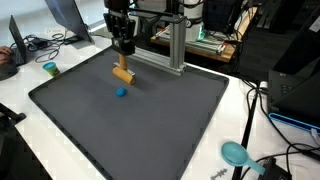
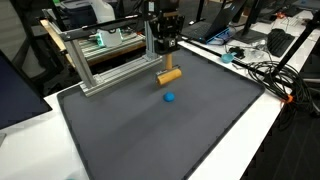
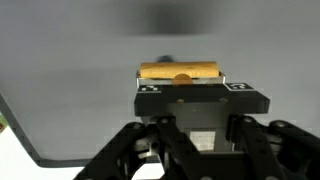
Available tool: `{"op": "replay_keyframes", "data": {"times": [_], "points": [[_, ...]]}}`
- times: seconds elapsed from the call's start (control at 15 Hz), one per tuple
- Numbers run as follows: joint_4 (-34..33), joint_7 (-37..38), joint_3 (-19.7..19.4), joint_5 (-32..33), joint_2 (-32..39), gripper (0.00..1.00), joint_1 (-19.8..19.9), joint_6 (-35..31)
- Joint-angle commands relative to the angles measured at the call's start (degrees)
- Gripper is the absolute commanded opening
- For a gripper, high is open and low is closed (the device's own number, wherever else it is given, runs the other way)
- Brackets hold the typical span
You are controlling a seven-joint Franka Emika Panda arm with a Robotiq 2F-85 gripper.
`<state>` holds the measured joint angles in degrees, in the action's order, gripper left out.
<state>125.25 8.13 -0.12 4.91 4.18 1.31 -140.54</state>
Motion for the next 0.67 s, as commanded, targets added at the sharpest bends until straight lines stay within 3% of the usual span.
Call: {"op": "replay_keyframes", "data": {"times": [0.0,0.2,0.27,0.33,0.4,0.47,0.6], "points": [[-4.3,-6.9,-0.7,-0.6,4.3,0.22,0.4,0.0],[-6.6,-10.4,-1.2,-1.8,6.7,0.22,1.3,-0.4],[-3.8,-7.6,-1.1,-0.4,5.2,0.22,0.4,-0.3],[-4.3,-7.9,-1.3,-0.5,5.7,0.47,0.6,-0.3],[-4.2,-7.9,-1.3,-0.5,6.0,0.47,0.6,-0.3],[-4.0,-7.8,-1.3,-0.4,6.0,0.22,0.5,-0.3],[-4.0,-7.9,-1.4,-0.4,7.1,0.22,0.6,-1.8]]}}
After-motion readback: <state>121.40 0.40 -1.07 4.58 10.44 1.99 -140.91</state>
